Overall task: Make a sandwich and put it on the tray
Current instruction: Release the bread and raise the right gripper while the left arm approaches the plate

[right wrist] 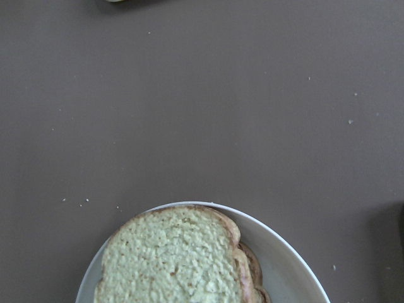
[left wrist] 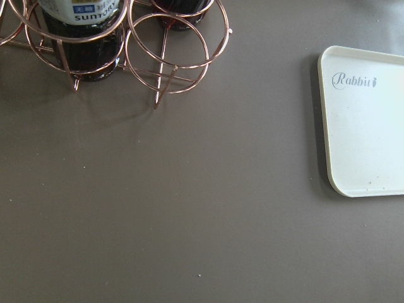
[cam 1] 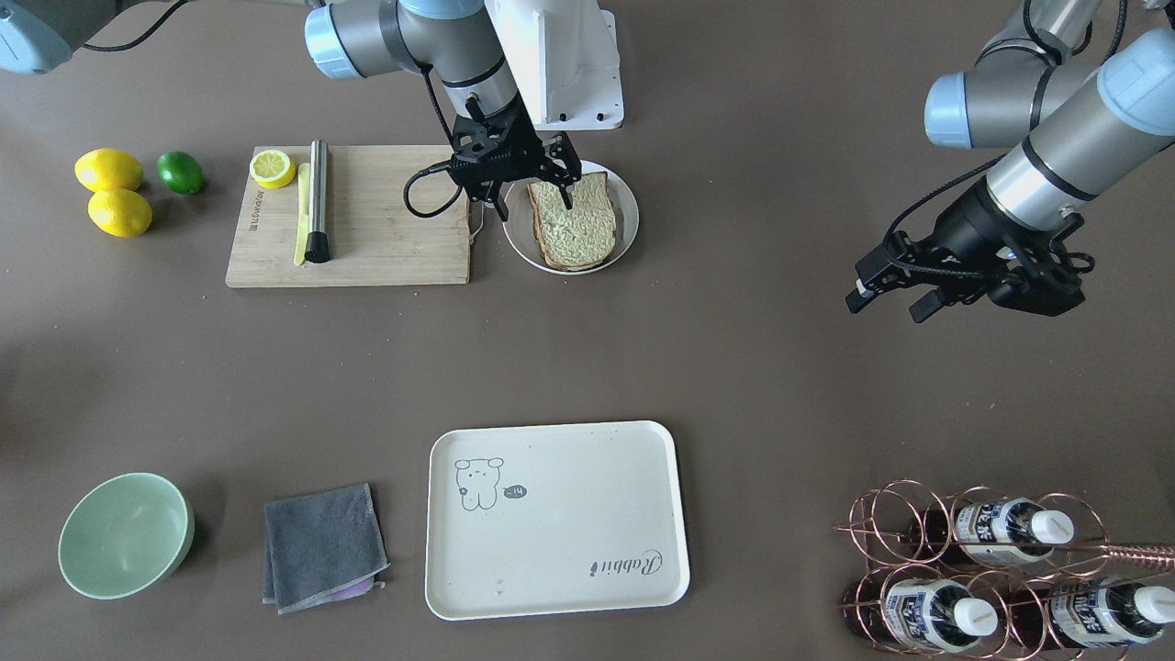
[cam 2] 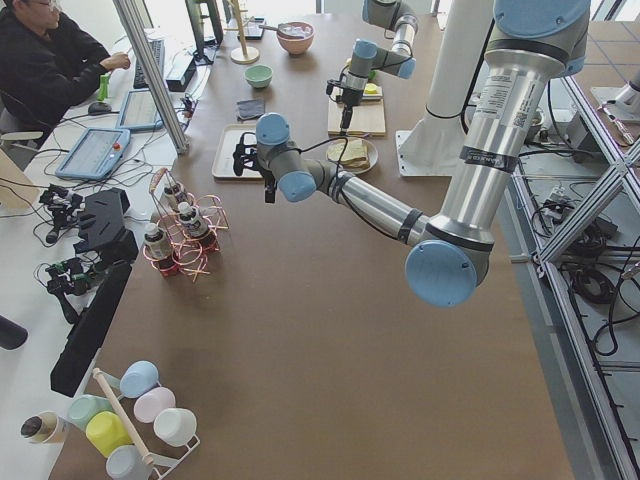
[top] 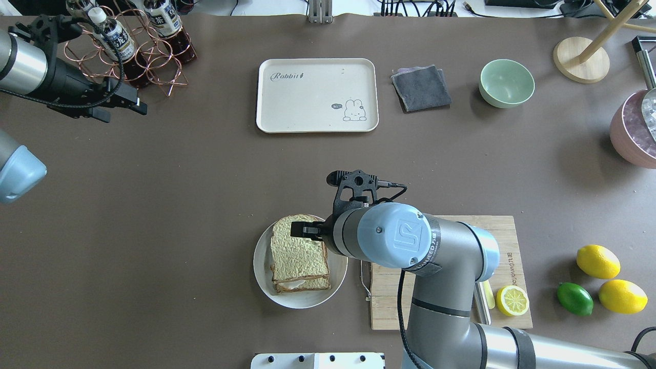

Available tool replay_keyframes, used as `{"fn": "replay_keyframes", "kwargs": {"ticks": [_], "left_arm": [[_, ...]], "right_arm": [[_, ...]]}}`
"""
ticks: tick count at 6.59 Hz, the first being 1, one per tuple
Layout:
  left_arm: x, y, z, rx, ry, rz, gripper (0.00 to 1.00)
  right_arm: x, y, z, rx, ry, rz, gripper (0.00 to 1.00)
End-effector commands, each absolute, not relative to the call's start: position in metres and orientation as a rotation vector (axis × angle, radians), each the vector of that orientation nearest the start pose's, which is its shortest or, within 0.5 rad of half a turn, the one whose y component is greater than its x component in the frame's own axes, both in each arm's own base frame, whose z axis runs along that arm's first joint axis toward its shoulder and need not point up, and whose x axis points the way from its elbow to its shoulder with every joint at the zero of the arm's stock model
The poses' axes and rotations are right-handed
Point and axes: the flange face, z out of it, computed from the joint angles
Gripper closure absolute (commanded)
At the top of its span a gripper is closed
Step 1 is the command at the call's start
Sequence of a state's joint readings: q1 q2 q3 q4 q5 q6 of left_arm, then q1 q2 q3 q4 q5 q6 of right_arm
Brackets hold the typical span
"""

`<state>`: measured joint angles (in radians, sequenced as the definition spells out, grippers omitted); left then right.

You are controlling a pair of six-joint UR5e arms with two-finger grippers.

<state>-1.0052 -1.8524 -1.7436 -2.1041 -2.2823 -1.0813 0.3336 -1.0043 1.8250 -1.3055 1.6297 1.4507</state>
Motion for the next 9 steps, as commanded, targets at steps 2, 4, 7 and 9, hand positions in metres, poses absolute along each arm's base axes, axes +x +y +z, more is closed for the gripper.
{"fn": "replay_keyframes", "kwargs": {"ticks": [2, 4, 7, 9], "left_arm": [[0.348, -0.483, 0.321, 0.163, 1.153, -0.18, 0.03], [0.393, -0.439, 0.304, 0.172, 1.165, -0.201, 0.05], [0.47, -0.367, 0.299, 0.193, 1.149, -0.218, 0.33], [0.494, -0.339, 0.3, 0.204, 1.141, -0.198, 0.42]], "right_arm": [[-0.477, -0.392, 0.207, 0.106, -1.061, 0.208, 0.0], [-0.432, -0.404, 0.223, 0.098, -1.071, 0.213, 0.0], [-0.384, -0.438, 0.246, 0.09, -1.061, 0.173, 0.0], [-0.375, -0.445, 0.255, 0.1, -1.047, 0.166, 0.0]]}}
